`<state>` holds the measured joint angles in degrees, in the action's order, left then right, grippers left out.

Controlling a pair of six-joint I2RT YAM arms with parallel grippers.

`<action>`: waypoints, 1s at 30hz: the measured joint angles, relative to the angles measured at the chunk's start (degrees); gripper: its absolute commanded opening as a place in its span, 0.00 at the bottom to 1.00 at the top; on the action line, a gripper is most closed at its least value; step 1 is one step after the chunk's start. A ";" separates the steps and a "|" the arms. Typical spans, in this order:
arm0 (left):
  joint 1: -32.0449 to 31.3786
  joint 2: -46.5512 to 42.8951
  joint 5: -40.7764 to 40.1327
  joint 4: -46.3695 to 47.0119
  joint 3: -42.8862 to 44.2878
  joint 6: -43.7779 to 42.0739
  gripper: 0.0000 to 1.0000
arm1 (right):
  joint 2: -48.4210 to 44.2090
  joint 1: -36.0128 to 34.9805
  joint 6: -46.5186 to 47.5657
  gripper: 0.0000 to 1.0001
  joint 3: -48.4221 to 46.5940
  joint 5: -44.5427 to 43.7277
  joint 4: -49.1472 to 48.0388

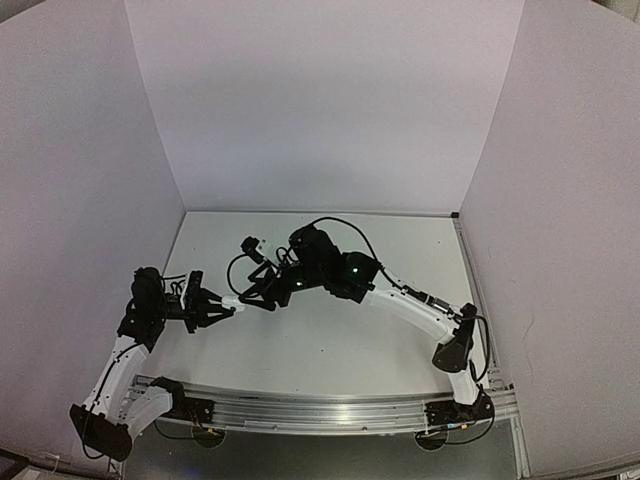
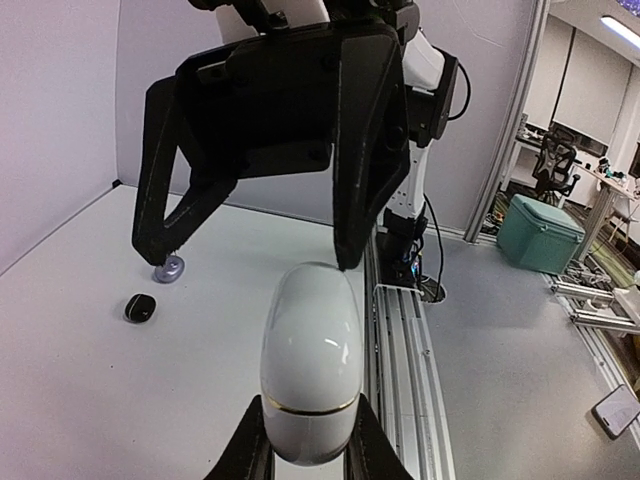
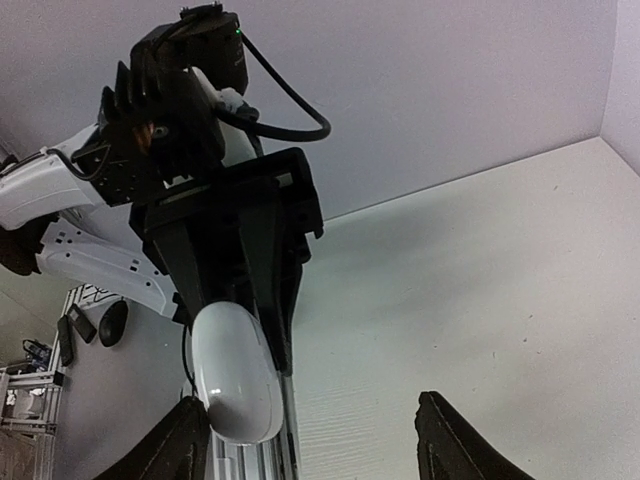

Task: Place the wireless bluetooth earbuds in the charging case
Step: Pass from the left arm to the right

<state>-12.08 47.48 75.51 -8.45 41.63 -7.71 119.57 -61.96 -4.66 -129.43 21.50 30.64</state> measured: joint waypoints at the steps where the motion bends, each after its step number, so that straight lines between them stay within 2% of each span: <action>1: -0.04 0.02 -0.01 0.50 -0.02 0.80 0.00 | 0.23 0.01 -0.04 0.66 -0.21 0.83 -0.10; 5: -0.46 0.02 -0.54 4.50 -0.38 5.64 0.00 | 0.79 -0.06 -0.13 0.64 -0.30 3.94 -0.18; 9: -0.69 0.07 -1.27 9.73 -1.34 10.95 0.00 | 1.32 -0.07 -0.59 0.48 -0.33 6.54 -0.41; 12: -1.04 0.09 -1.78 11.88 -1.71 12.85 0.00 | 1.96 -0.08 -1.45 0.44 -0.60 7.40 -0.63; 18: -1.51 0.12 -2.43 13.07 -1.80 14.31 0.00 | 3.46 -0.08 -2.12 0.28 -1.72 8.45 -1.18; 24: -1.54 0.15 -2.69 13.11 -1.93 15.76 0.00 | 3.46 -0.10 -1.51 0.00 -1.94 8.80 -1.42; 26: -1.55 0.15 -2.78 13.10 -1.95 16.42 0.02 | 3.46 -0.10 -1.08 0.00 -1.94 8.87 -1.41; 27: -1.58 0.15 -2.83 13.12 -1.98 16.65 0.17 | 3.46 -0.10 -0.88 0.00 -1.94 8.92 -1.42; 30: -1.68 0.15 -3.39 13.11 -2.04 16.41 0.73 | 3.46 0.04 -1.06 0.00 -1.94 8.81 -1.41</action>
<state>-13.75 47.64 72.12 4.65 39.59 8.71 123.02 -61.92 -5.72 -131.36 30.31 29.22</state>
